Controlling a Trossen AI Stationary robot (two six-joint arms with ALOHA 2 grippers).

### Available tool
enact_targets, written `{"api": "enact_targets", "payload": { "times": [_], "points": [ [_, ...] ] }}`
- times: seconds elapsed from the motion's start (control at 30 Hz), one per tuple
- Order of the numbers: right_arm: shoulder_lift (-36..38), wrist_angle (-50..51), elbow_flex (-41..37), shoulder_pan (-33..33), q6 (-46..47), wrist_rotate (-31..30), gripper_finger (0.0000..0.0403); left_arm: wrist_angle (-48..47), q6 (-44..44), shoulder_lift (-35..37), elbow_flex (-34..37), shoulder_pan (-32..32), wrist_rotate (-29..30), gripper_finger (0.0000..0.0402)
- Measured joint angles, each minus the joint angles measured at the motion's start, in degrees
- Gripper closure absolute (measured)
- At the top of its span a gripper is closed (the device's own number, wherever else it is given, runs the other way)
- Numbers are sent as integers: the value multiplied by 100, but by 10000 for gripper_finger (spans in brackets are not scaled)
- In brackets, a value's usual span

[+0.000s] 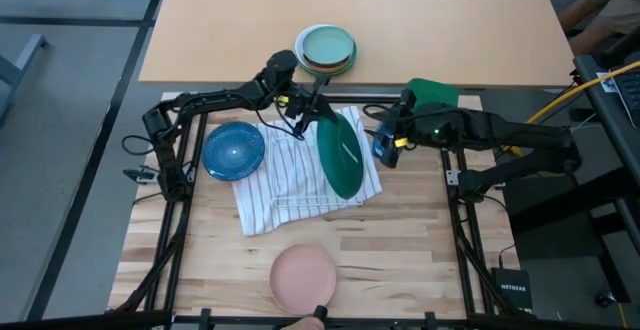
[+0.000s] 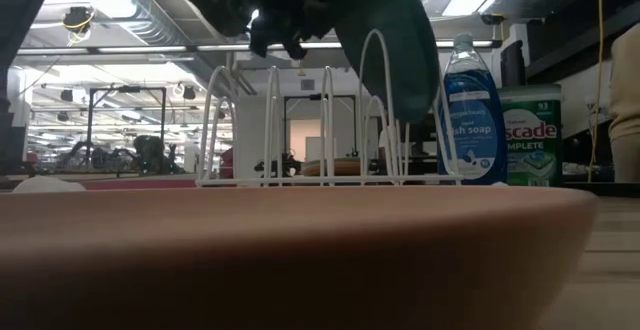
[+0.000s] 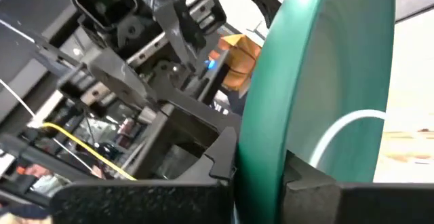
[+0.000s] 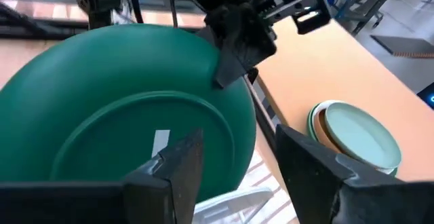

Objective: Sort dishes
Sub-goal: Put the green plate in the dish rack

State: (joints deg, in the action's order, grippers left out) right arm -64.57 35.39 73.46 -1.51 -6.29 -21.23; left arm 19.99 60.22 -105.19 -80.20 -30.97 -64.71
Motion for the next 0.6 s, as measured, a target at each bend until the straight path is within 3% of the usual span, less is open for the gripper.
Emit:
{"api": "enact_targets", "payload": {
  "times": [0.4,0.6],
  "points": [
    [-597,253,-5,-1,-2,48,217,-237,-25,-92,0,435,1618,356],
    [-741,235,-5,-1,-2,74,217,-615,-133,-92,0,608,1955,355]
  ]
}}
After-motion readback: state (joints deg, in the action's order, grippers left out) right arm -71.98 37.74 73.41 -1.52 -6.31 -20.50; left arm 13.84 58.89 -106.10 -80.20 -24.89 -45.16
